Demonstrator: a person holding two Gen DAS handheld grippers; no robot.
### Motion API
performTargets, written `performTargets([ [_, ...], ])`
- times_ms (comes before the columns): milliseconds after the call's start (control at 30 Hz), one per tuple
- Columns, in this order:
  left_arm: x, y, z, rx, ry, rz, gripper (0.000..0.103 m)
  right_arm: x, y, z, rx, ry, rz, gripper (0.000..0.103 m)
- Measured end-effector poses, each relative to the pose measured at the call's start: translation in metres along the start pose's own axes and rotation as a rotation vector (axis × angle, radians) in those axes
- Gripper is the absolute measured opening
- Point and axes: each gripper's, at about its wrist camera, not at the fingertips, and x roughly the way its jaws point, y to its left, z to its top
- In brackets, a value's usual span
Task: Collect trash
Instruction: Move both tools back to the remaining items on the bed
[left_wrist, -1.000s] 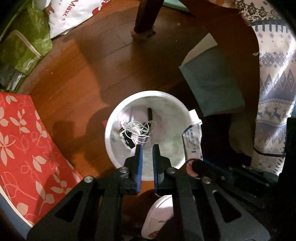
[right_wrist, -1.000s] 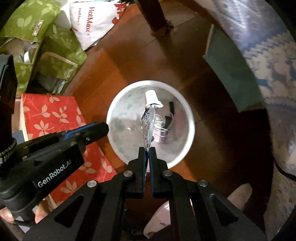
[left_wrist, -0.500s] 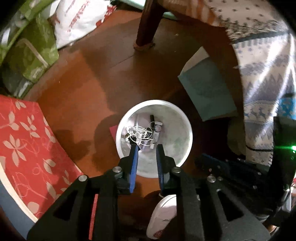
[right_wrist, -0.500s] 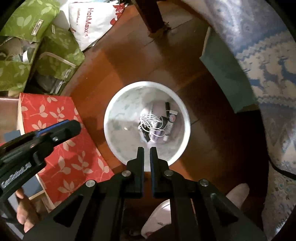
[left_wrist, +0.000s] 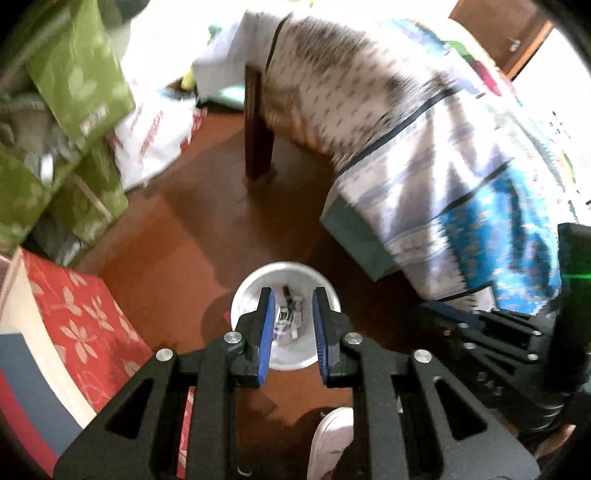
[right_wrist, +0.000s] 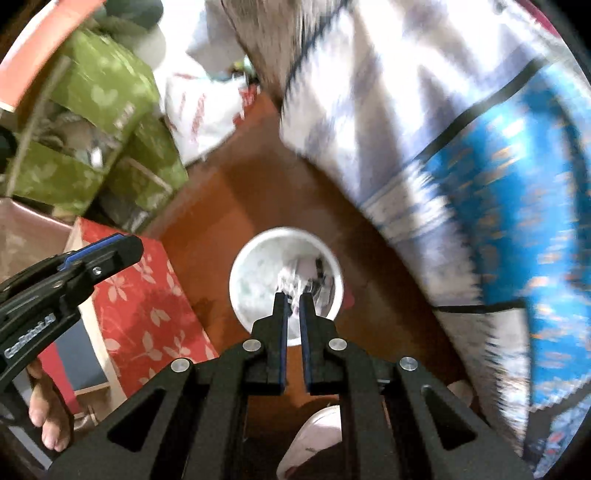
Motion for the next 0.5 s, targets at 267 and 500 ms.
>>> performTargets([
  [267,-0.077,-0.051,0.0,0.09,-0.17,-0.05,0.018,-0.124,0.0,-0.015,-0.002,-0.305,-0.057,0.006],
  [500,-0.135,-0.109,0.008,0.182,-0.303,-0.102,0.029,-0.229,-0.02,-0.047,0.057,-0.602,-0.166,0.006],
])
